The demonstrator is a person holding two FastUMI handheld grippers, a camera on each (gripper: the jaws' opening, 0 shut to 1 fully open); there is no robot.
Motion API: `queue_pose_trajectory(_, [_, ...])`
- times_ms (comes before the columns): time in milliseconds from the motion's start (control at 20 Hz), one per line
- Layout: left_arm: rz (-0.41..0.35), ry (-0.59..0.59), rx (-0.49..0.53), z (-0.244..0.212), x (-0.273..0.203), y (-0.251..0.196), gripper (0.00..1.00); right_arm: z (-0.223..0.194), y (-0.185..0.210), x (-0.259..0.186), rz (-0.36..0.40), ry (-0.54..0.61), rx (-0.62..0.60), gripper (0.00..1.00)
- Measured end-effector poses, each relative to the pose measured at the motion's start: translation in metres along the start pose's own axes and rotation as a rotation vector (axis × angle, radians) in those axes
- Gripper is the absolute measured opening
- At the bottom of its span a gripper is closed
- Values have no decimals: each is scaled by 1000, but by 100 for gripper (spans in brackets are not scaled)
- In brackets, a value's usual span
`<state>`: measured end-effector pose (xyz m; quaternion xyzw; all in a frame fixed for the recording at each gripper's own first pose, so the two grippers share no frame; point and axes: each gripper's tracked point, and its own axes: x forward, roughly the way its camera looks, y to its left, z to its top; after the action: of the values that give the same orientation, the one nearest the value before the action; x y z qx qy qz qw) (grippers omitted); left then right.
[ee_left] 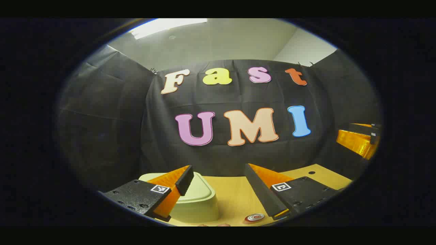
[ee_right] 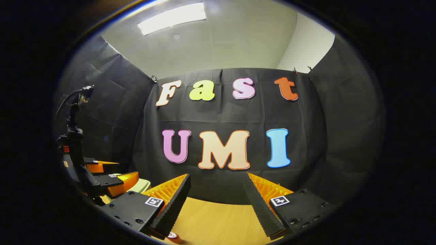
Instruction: Press the lid of the desktop garbage bin to open it, pick up the crumpled paper on the desktop and throw it into the bin, then pick up the pop can on the desktop and drop it into the bin, and finally close the garbage bin lid.
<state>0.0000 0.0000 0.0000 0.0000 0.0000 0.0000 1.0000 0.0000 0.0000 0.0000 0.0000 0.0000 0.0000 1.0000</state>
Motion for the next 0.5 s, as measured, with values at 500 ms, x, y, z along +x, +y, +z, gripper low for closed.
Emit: queue_pose_trajectory(500, [-31, -22, 10, 9, 0, -13, 93, -5, -13, -4, -7, 18, -23, 100])
